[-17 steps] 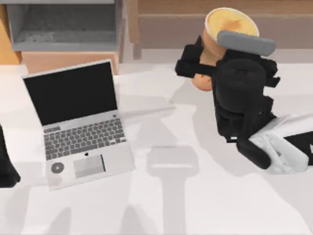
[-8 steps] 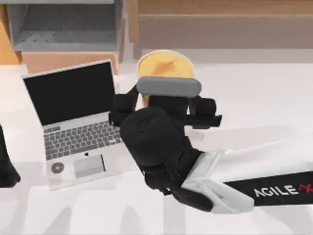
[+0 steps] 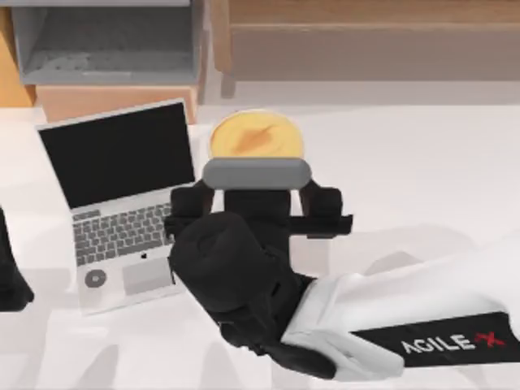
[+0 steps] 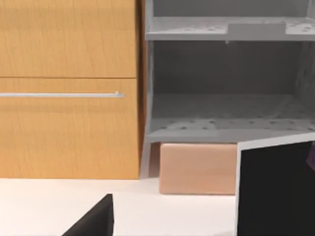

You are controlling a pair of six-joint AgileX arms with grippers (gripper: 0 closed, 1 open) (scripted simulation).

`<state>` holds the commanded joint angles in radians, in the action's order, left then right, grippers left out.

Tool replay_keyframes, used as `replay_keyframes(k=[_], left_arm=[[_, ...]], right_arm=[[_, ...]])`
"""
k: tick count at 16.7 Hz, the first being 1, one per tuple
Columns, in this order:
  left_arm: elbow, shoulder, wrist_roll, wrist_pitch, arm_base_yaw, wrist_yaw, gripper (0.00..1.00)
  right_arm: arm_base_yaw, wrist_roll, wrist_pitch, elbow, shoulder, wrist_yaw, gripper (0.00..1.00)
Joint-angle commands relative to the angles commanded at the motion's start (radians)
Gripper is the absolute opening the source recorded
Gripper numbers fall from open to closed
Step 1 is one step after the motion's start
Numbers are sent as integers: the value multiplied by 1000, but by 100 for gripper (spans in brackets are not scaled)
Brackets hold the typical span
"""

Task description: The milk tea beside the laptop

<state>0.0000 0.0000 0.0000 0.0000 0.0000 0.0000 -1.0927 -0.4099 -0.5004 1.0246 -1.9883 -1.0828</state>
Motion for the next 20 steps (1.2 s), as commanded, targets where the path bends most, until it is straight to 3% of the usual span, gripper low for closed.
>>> replay_keyframes(k=[13, 20], left_arm=[[0, 0, 0, 0, 0, 0, 100], [0, 0, 0, 0, 0, 0, 100]], right_arm=[[-81, 35, -168, 0, 17, 16, 0], [-29, 14, -151, 0, -37, 0, 0]])
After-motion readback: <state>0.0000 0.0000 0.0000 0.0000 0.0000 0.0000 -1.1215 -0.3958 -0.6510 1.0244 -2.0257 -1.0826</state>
